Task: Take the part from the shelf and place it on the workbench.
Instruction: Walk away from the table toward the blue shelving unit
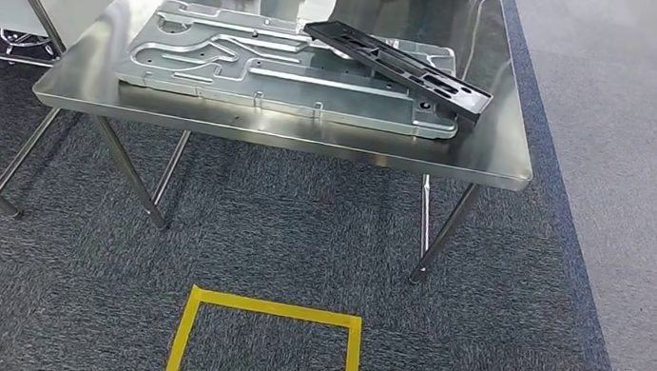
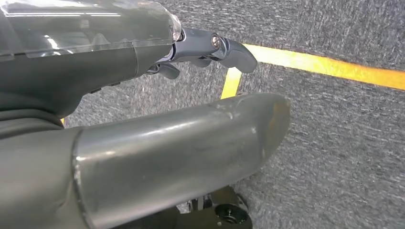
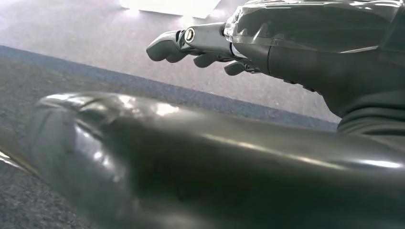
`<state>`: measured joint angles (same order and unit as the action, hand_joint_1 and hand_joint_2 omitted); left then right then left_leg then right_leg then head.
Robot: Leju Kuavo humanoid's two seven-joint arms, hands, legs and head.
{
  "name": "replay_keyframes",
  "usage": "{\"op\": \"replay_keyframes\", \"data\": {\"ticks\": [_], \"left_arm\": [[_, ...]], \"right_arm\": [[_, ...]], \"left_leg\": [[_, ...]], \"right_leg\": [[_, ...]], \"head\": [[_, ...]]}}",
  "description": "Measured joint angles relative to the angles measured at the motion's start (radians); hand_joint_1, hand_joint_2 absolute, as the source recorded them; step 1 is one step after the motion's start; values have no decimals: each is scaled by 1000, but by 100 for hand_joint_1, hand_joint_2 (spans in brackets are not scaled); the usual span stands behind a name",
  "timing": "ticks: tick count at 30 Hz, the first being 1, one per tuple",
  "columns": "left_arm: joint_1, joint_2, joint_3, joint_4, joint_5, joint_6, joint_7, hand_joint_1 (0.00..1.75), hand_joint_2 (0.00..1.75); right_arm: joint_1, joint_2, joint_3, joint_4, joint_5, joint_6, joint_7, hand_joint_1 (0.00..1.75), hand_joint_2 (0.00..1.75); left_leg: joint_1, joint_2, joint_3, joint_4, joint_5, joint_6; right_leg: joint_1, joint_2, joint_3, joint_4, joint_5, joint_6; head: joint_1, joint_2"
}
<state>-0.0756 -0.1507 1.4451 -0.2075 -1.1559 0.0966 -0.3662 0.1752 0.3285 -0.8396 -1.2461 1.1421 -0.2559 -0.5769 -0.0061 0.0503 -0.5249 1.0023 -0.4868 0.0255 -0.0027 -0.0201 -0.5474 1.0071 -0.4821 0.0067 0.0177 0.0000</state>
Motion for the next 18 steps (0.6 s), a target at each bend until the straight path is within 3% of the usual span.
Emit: {"op": "replay_keyframes", "data": {"ticks": [2,3,6,7,8,9,11,13,16,18], "left_arm": [[-2,0,0,0,3,1,3,0,0],[-2,0,0,0,4,2,4,0,0],[0,0,0,0,4,3,4,0,0],[1,-1,0,0,4,4,4,0,0],[2,-1,0,0,4,4,4,0,0],[3,-2,0,0,4,6,4,0,0],[3,-2,0,0,4,10,4,0,0],[2,-2,0,0,4,11,2,0,0],[0,-3,0,0,3,9,0,0,0],[0,-6,0,0,0,7,0,0,0]], "right_arm": [[-8,0,0,24,4,-8,4,0,0],[-12,0,0,35,5,-11,5,0,0],[-20,0,1,66,6,-20,7,0,0],[-20,0,1,73,6,-21,7,0,0],[-21,0,1,80,6,-23,8,0,0],[-21,0,0,86,6,-24,8,0,0],[-23,0,0,95,6,-29,8,0,0],[-25,-1,0,104,5,-33,9,0,0],[-26,-2,0,116,3,-36,10,0,0],[-26,-3,0,124,1,-36,11,0,0]], "left_leg": [[2,-5,-3,11,-12,-11],[3,-14,-14,38,-32,-17],[10,-39,-95,220,-129,-32],[12,-41,-119,272,-145,-35],[13,-41,-126,289,-141,-36],[14,-41,-116,267,-117,-36],[16,-52,-51,130,-45,-31],[15,-68,-4,24,-10,-22],[12,-67,1,3,-7,-7],[15,-57,3,-5,2,9]], "right_leg": [[-5,6,1,-6,5,-10],[-8,9,1,-9,8,-16],[-10,18,-3,-11,12,-26],[-10,22,-5,-10,12,-26],[-9,28,-5,-8,12,-26],[-9,34,-5,-7,12,-26],[-9,47,-5,-2,11,-23],[-7,57,-8,3,10,-14],[-7,65,-13,2,13,6],[-9,54,-22,24,-5,16]], "head": [[-1,0],[-2,0],[-8,0],[-8,0],[-8,0],[-8,0],[-9,0],[-9,0],[-10,0],[-7,0]]}}
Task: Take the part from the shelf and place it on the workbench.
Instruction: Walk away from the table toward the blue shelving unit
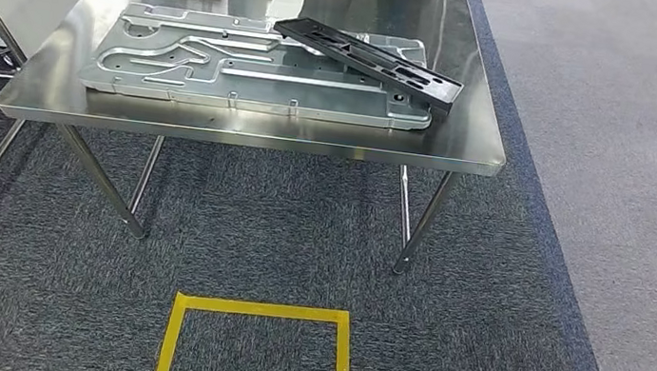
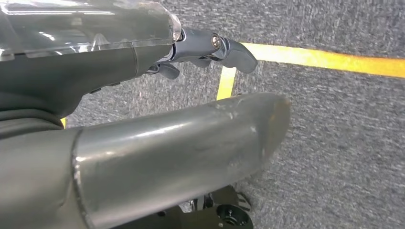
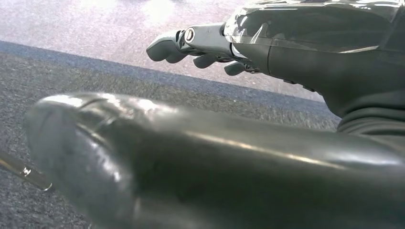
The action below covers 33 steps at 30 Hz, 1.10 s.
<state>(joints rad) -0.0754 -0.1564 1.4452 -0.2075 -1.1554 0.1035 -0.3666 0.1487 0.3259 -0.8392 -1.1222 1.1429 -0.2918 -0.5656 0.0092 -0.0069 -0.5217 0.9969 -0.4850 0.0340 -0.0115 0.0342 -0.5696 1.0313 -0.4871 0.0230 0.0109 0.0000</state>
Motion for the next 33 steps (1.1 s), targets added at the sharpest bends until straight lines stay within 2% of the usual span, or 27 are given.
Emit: {"op": "replay_keyframes", "data": {"ticks": [1,3,4,5,6,7,9,10,12,14,15,16,18,19,20,21,22,24,25,26,27,29,30,31,33], "left_arm": [[0,-1,0,0,-2,-1,0,0,0],[1,-2,0,0,-6,-5,1,0,0],[1,-2,0,0,-7,-6,4,0,0],[2,-2,0,0,-9,-7,8,0,0],[1,-2,0,0,-10,-7,13,0,0],[1,-3,-1,0,-11,-7,18,0,0],[1,-3,-2,0,-15,-6,29,0,0],[0,-3,-2,0,-17,-4,34,0,0],[-1,-3,-4,0,-21,0,41,0,0],[-2,-2,-5,0,-24,1,41,0,0],[-2,-2,-6,0,-25,1,40,0,0],[-2,-2,-6,0,-26,1,39,0,0],[-1,-1,-7,0,-26,1,40,0,0],[0,0,-7,0,-26,1,41,0,0],[1,0,-8,0,-26,1,42,0,0],[1,0,-8,0,-27,0,44,0,0],[2,1,-9,0,-28,0,44,0,0],[1,4,-11,0,-30,0,45,0,0],[1,5,-12,0,-31,0,45,0,0],[1,6,-13,0,-32,1,46,0,0],[0,7,-13,0,-33,1,47,0,0],[-1,7,-16,0,-36,2,48,0,0],[0,7,-17,0,-38,3,49,0,0],[0,7,-19,0,-40,5,50,0,0],[3,7,-20,0,-42,10,51,0,0]], "right_arm": [[-2,-1,0,5,0,0,1,0,0],[-10,-3,0,27,1,-9,8,0,0],[-16,-7,-2,50,3,-23,15,0,0],[-25,-13,-5,85,6,-47,23,0,0],[-37,-23,-10,133,10,-82,29,0,0],[-50,-36,-18,190,16,-128,32,0,0],[-82,-66,-35,322,29,-229,44,0,0],[-99,-81,-43,393,36,-272,59,0,0],[-123,-109,-58,516,43,-316,106,0,0],[-136,-128,-73,611,46,-322,170,0,0],[-142,-135,-80,650,50,-320,207,0,0],[-147,-141,-87,685,56,-318,248,0,0],[-156,-151,-95,738,73,-309,337,0,0],[-159,-155,-98,760,82,-302,386,0,0],[-162,-159,-101,781,88,-294,431,0,0],[-165,-163,-103,797,92,-285,470,0,0],[-167,-167,-105,811,94,-279,499,0,0],[-170,-171,-108,832,95,-271,532,0,0],[-171,-172,-111,840,95,-268,541,0,0],[-173,-174,-113,848,95,-266,547,0,0],[-174,-176,-117,855,94,-263,555,0,0],[-175,-181,-124,866,87,-257,581,0,0],[-175,-184,-129,870,84,-252,599,0,0],[-175,-186,-134,874,81,-247,617,0,0],[-176,-188,-145,879,80,-237,647,0,0]], "left_leg": [[2,5,1,-4,4,6],[1,15,-3,-5,6,12],[0,21,-4,-5,6,12],[0,26,-4,-4,5,12],[-1,31,-4,-4,5,11],[-1,36,-2,-3,3,9],[-3,43,2,0,-2,2],[-5,46,3,2,-5,-3],[-9,52,5,3,-8,-13],[-7,52,7,6,-15,-24],[-6,46,2,23,-29,-30],[-4,37,-13,59,-54,-35],[-2,21,-72,188,-122,-42],[-1,18,-103,254,-148,-44],[0,16,-123,294,-155,-46],[0,16,-125,293,-140,-45],[1,15,-107,252,-106,-43],[0,0,-44,107,-32,-35],[0,-9,-21,52,-11,-31],[-2,-16,-9,20,-3,-27],[-4,-19,-7,12,-6,-23],[-4,-12,-7,5,0,-13],[-2,-8,-5,0,4,-5],[0,-3,-3,-5,8,2],[1,7,-4,-8,12,11]], "right_leg": [[-1,-9,-17,37,-25,4],[-2,-23,-74,161,-93,13],[-2,-24,-103,221,-116,16],[-3,-25,-118,253,-121,19],[-3,-27,-114,246,-104,20],[-4,-31,-88,197,-71,19],[-1,-50,-15,54,-8,11],[2,-56,9,4,6,5],[8,-58,20,-25,6,-7],[5,-50,21,-29,9,-19],[3,-47,23,-32,11,-26],[0,-45,23,-35,13,-33],[0,-37,22,-35,14,-40],[0,-32,21,-35,14,-40],[1,-26,21,-34,14,-41],[1,-20,22,-33,14,-40],[1,-13,24,-32,13,-40],[2,-1,27,-29,11,-36],[3,5,25,-27,10,-32],[3,9,23,-26,10,-28],[2,13,21,-26,11,-22],[0,16,19,-26,12,-9],[-1,9,15,-17,4,-5],[-1,-1,4,9,-14,-1],[-3,-20,-46,115,-76,5]], "head": [[2,0],[7,0],[8,0],[8,0],[8,0],[8,0],[9,0],[8,0],[7,0],[7,0],[5,0],[3,0],[-1,0],[-1,0],[-1,0],[-1,0],[-1,0],[-1,0],[-1,0],[-1,0],[-1,0],[-1,0],[-1,0],[2,0],[7,0]]}}
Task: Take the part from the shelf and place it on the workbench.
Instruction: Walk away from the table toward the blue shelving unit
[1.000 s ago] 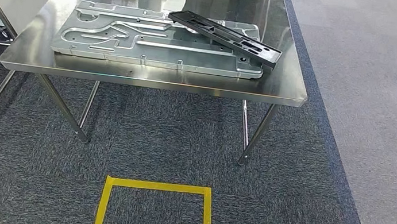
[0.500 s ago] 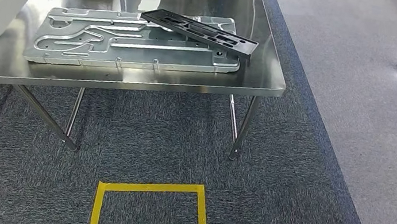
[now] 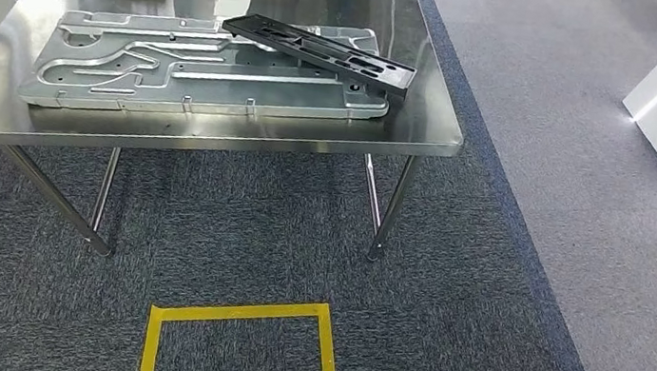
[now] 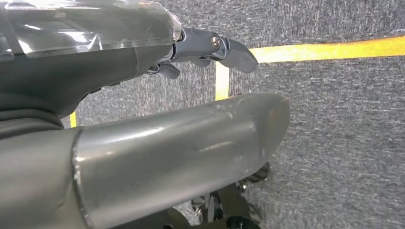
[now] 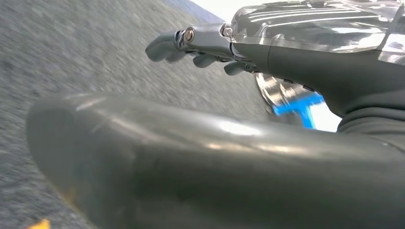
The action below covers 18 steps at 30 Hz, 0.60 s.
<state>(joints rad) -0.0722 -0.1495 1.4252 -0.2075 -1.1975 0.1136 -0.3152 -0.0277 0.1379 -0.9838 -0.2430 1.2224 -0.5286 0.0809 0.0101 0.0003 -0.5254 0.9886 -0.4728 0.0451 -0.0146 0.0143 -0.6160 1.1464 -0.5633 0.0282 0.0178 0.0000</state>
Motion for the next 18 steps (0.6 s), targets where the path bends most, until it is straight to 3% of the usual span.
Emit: {"op": "replay_keyframes", "data": {"ticks": [2,3,4,7,9,12,14,16,17,18], "left_arm": [[5,0,0,0,-1,5,1,0,0],[7,0,0,0,-2,7,2,0,0],[8,0,0,0,-4,9,3,0,0],[9,-1,-1,0,-7,14,7,0,0],[10,-1,-1,0,-7,15,8,0,0],[11,-1,-1,0,-7,17,8,0,0],[13,-1,-1,0,-7,18,8,0,0],[16,-1,-1,0,-8,18,10,0,0],[18,-1,-1,0,-8,18,10,0,0],[20,-1,-1,0,-8,18,10,0,0]], "right_arm": [[0,0,-7,5,-1,8,14,0,0],[1,-1,-10,7,-2,12,16,0,0],[2,-1,-12,8,-4,15,17,0,0],[2,-1,-20,10,-7,24,17,0,0],[1,-1,-25,12,-8,30,15,0,0],[2,0,-29,16,-9,38,16,0,0],[2,1,-32,17,-9,44,22,0,0],[3,1,-34,18,-9,49,30,0,0],[3,1,-35,18,-9,51,32,0,0],[4,1,-35,18,-9,52,34,0,0]], "left_leg": [[-1,11,-1,1,-1,2],[-1,17,-1,1,-1,1],[-1,21,0,2,-2,0],[-4,31,4,7,-9,-11],[-8,37,5,11,-14,-22],[-6,40,6,17,-23,-39],[-3,26,-19,80,-68,-49],[0,13,-79,214,-139,-54],[1,11,-106,274,-162,-56],[1,10,-120,304,-164,-56]], "right_leg": [[-2,-4,-53,109,-44,6],[-2,-6,-61,125,-40,8],[-3,-9,-49,102,-17,8],[-1,-32,46,-87,71,0],[4,-38,71,-141,81,-9],[5,-25,70,-146,86,-26],[1,-20,72,-152,91,-38],[2,-14,69,-151,92,-44],[3,-10,68,-151,91,-45],[4,-5,68,-149,91,-45]], "head": [[2,0],[2,0],[2,0],[2,0],[1,0],[-1,0],[-6,0],[-10,0],[-11,0],[-11,0]]}}
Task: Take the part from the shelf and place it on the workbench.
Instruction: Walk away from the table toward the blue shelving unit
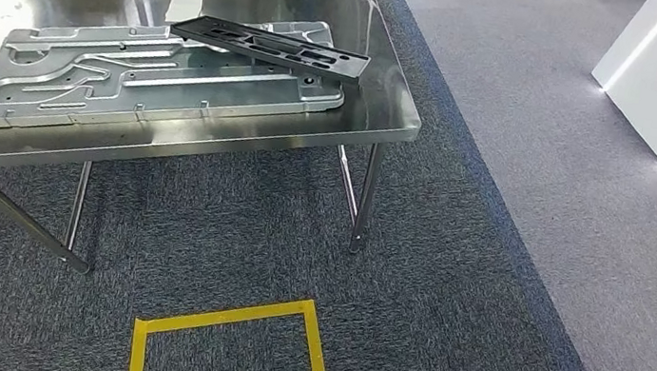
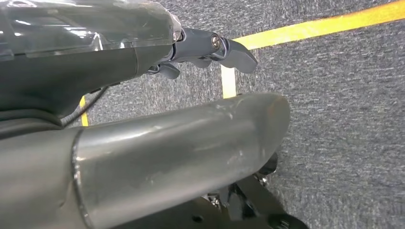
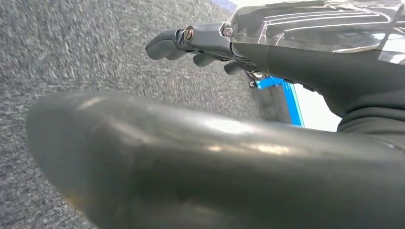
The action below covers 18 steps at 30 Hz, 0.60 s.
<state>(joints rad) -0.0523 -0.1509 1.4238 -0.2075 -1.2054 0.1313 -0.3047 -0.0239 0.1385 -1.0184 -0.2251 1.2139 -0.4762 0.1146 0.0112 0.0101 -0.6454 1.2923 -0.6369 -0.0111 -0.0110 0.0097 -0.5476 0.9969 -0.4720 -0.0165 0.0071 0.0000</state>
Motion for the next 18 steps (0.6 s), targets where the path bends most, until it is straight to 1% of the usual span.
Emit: {"op": "replay_keyframes", "data": {"ticks": [1,2,3,4,5,6,8,9,10,11,12,13,14,15,16,17,18], "left_arm": [[2,0,0,0,0,0,0,0,0],[3,0,0,0,0,0,0,0,0],[4,0,0,0,0,0,1,0,0],[4,1,0,0,-1,0,3,0,0],[4,1,0,0,-1,0,5,0,0],[4,2,0,0,-2,1,8,0,0],[4,2,0,0,-3,2,16,0,0],[4,2,0,0,-3,3,20,0,0],[3,2,0,0,-4,4,22,0,0],[3,2,0,0,-5,4,24,0,0],[3,2,0,0,-6,4,25,0,0],[4,2,0,0,-7,3,25,0,0],[5,2,0,0,-8,3,25,0,0],[5,2,0,0,-8,1,24,0,0],[5,2,0,0,-9,-1,24,0,0],[4,1,0,0,-8,-4,24,0,0],[4,1,0,0,-8,-6,25,0,0]], "right_arm": [[0,0,0,0,0,1,1,0,0],[0,0,0,1,0,3,1,0,0],[0,0,0,1,0,5,2,0,0],[0,0,0,2,1,7,3,0,0],[0,1,0,3,2,10,4,0,0],[0,1,0,3,2,12,5,0,0],[1,1,0,3,3,16,5,0,0],[2,1,0,3,3,17,4,0,0],[2,0,0,3,3,19,4,0,0],[2,0,0,3,3,21,3,0,0],[2,-1,0,3,3,23,2,0,0],[2,-1,0,4,4,27,2,0,0],[2,-1,0,4,5,31,3,0,0],[2,-1,0,4,6,35,6,0,0],[3,-2,0,4,7,38,9,0,0],[3,-3,0,4,7,41,14,0,0],[4,-5,0,4,8,44,17,0,0]], "left_leg": [[0,0,6,-12,20,1],[0,-3,30,-66,57,4],[0,-11,63,-140,96,9],[-1,-21,94,-210,125,14],[-2,-29,115,-259,141,18],[-3,-36,123,-282,144,22],[-5,-33,125,-288,145,29],[-4,-28,127,-293,149,35],[-1,-23,129,-297,153,42],[1,-18,130,-302,157,48],[1,-11,129,-304,159,52],[0,-6,127,-304,160,54],[0,0,125,-303,160,55],[-1,5,125,-303,159,55],[0,10,126,-303,159,54],[0,14,128,-302,157,52],[0,17,130,-301,155,49]], "right_leg": [[0,6,1,1,0,0],[1,13,2,2,-1,1],[0,19,3,3,-1,2],[2,25,3,6,-3,5],[3,30,2,8,-3,9],[3,34,0,9,-3,13],[2,41,-3,8,-1,26],[1,39,-4,12,-4,32],[1,31,-11,27,-16,37],[0,22,-27,63,-41,41],[-2,11,-53,120,-74,45],[-3,4,-86,187,-109,49],[-4,1,-117,250,-134,52],[-6,0,-135,288,-142,55],[-8,-2,-134,285,-127,57],[-10,-6,-112,243,-96,58],[-12,-15,-75,171,-58,57]], "head": [[0,0],[0,0],[0,0],[0,0],[0,0],[0,0],[0,0],[0,0],[2,0],[5,0],[8,0],[11,0],[12,0],[12,0],[13,0],[13,0],[13,0]]}}
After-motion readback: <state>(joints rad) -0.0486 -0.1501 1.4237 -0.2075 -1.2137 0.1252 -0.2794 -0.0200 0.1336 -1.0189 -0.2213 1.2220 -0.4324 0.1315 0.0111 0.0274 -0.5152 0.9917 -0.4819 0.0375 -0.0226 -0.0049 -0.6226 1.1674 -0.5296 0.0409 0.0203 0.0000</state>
